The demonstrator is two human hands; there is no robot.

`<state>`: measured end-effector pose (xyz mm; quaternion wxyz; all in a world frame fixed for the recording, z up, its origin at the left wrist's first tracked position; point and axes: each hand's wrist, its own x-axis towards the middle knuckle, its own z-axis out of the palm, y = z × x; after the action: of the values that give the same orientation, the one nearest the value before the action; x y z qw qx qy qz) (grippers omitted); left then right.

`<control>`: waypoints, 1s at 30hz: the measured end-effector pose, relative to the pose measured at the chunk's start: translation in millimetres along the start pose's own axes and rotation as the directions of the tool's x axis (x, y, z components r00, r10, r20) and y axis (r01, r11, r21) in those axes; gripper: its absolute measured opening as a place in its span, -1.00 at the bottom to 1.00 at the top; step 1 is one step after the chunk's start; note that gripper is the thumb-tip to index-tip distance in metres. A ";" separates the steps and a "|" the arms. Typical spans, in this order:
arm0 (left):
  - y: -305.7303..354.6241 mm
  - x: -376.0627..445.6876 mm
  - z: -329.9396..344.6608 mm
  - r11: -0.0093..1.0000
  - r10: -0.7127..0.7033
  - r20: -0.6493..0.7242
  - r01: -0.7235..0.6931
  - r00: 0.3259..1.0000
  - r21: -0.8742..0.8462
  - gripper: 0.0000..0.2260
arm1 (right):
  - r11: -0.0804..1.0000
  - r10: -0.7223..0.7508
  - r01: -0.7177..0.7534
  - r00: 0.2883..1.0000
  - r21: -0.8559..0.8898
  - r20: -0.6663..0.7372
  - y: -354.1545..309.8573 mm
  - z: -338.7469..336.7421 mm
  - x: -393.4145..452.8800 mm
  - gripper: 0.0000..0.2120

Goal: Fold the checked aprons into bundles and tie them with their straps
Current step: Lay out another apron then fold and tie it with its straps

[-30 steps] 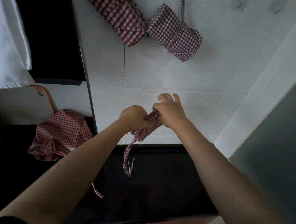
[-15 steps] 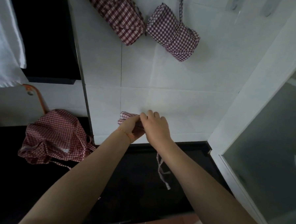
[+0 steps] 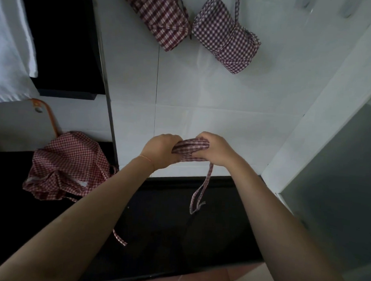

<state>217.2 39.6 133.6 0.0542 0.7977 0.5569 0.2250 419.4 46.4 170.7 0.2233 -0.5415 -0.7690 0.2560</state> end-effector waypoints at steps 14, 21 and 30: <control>-5.9 1.3 -9.4 0.938 -0.321 0.054 0.325 0.946 -0.119 -0.70 | 0.979 0.202 -0.179 0.928 0.101 -0.314 18.6 17.8 2.2 -0.78; 5.4 4.4 -13.3 0.947 -0.320 0.042 0.320 0.946 0.023 -0.73 | 0.948 0.141 -0.127 0.990 -0.293 0.026 -7.5 14.0 -3.4 -0.78; 16.5 -2.1 -24.8 0.993 0.117 0.321 -0.118 0.940 -0.018 -0.90 | 0.940 0.095 0.057 0.903 -0.336 0.419 -58.7 -33.8 6.0 -0.84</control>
<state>220.5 27.4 160.7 0.1300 0.8555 0.4922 0.0946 396.3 40.6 234.4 -0.0508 -0.5099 -0.8262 0.2342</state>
